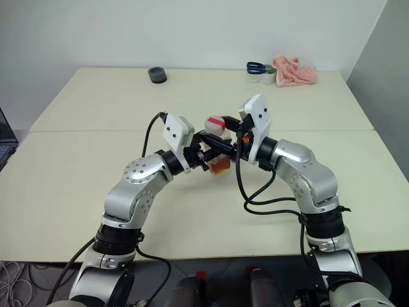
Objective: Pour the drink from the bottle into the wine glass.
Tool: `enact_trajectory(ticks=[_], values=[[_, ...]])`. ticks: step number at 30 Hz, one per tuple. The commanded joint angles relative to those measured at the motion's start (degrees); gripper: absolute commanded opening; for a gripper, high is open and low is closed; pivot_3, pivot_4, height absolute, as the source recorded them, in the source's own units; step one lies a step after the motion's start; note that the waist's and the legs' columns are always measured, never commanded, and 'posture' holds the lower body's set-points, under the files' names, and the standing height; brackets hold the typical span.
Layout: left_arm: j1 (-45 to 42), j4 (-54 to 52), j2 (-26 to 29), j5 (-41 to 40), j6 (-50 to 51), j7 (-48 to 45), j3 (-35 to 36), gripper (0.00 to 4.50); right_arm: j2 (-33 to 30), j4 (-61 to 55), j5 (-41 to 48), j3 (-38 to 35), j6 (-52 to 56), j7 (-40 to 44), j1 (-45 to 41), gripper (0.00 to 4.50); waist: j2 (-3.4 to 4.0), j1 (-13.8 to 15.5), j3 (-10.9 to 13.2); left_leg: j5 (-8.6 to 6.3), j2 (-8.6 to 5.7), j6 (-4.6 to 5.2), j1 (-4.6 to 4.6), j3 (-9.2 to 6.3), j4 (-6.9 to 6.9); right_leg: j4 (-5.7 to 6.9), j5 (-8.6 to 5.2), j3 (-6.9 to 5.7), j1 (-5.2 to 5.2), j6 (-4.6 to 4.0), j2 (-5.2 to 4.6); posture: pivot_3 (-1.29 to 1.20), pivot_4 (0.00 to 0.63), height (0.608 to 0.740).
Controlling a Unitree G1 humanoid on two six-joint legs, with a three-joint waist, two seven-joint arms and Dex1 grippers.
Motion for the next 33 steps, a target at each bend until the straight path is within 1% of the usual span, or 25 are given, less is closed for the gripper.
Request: enact_trajectory(ticks=[1, 9, 18, 21, 23, 24, 27, 29, 31, 33], values=[[-1.5, -2.9, -0.3, -1.2, -1.0, -0.5, 0.6, 1.92, 1.0, -1.2, 0.6, -1.0, -0.7, -0.9, -0.7, 3.38, 0.00, 0.0, 0.0, 0.00, 0.01, 0.00, 0.01, 0.00, 0.00, 0.01, 0.00, 0.00, 0.00, 0.00, 0.01, 0.00, 0.150, 0.740], [-1.0, -2.7, -0.3, -1.1, -1.2, -0.6, 0.5, 1.92, 2.4, -2.2, 4.4, -4.8, 0.7, -2.4, -1.4, 3.38, 0.00, 0.0, 0.0, 0.00, -0.01, 0.00, -0.01, 0.00, 0.00, 0.00, 0.00, 0.00, 0.00, 0.00, 0.00, 0.00, 0.150, 0.740], [-1.7, -2.3, -0.5, -1.0, -1.3, -0.4, 0.6, 1.92, 1.9, -1.9, 3.0, -2.8, -0.3, -1.5, -0.8, 3.38, 0.00, 0.0, 0.0, 0.00, 0.00, 0.00, 0.00, 0.00, 0.00, 0.01, 0.00, -0.01, 0.00, 0.00, 0.01, 0.00, 0.150, 0.740], [-1.6, -2.4, -0.4, -1.0, -1.3, -0.3, 0.7, 1.92, 2.6, -1.5, 3.4, -3.2, -0.6, -1.5, -0.8, 2.84, 0.00, 0.0, 0.0, 0.00, 0.00, 0.00, 0.00, 0.00, 0.00, 0.01, 0.00, -0.01, 0.00, 0.00, 0.01, 0.00, 0.150, 0.740], [-1.4, -2.7, -0.4, -1.1, -1.3, -0.3, 0.8, 1.92, 2.9, -1.3, 3.5, -3.5, -0.6, -1.7, -1.0, 2.14, 0.00, 0.0, 0.0, 0.00, -0.01, 0.00, -0.01, 0.00, 0.00, 0.01, 0.00, -0.01, 0.00, 0.00, 0.00, 0.00, 0.150, 0.740], [-1.1, -2.9, -0.3, -1.1, -1.2, -0.4, 0.7, 1.92, 2.9, -1.3, 3.3, -3.4, -0.9, -1.5, -1.1, 1.96, 0.00, 0.0, 0.0, 0.00, -0.01, 0.00, 0.00, 0.00, 0.00, 0.01, 0.00, 0.00, 0.00, 0.00, 0.00, 0.00, 0.150, 0.740], [-0.1, -3.7, 0.8, -1.2, -1.1, -1.9, 0.1, 1.92, 3.2, -1.6, 4.1, -3.6, -1.0, -0.7, -1.5, 1.96, 0.00, 0.0, 0.0, 0.00, 0.00, 0.00, 0.00, 0.00, 0.00, 0.01, 0.00, -0.01, 0.00, 0.00, 0.01, 0.00, 0.150, 0.740], [1.0, -5.8, 2.5, -2.7, 0.1, -4.9, -0.7, 1.92, 3.0, -1.9, 6.6, -4.0, 0.6, 1.3, -2.7, 1.96, 0.02, -0.1, 0.0, 0.00, 0.01, 0.00, 0.00, 0.00, 0.00, 0.01, 0.00, 0.00, 0.00, 0.00, 0.02, 0.00, 0.150, 0.740], [2.3, -9.8, 4.9, -6.3, 2.9, -9.2, -1.3, 1.92, 1.9, -1.0, 9.5, -4.1, 2.3, 6.1, -5.4, 1.96, 0.06, -0.2, 0.0, 0.00, 0.03, 0.00, 0.01, 0.00, -0.01, 0.01, 0.00, 0.00, 0.00, -0.01, 0.02, 0.00, 0.150, 0.740], [4.1, -16.7, 8.4, -13.3, 7.3, -14.5, -1.2, 1.92, -0.2, 0.4, 13.9, -3.6, 5.5, 14.0, -8.8, 1.96, 0.15, -0.2, 0.1, 0.00, 0.03, 0.00, 0.00, 0.02, 0.00, 0.01, 0.00, 0.02, -0.02, -0.01, 0.02, 0.00, 0.150, 0.740]])
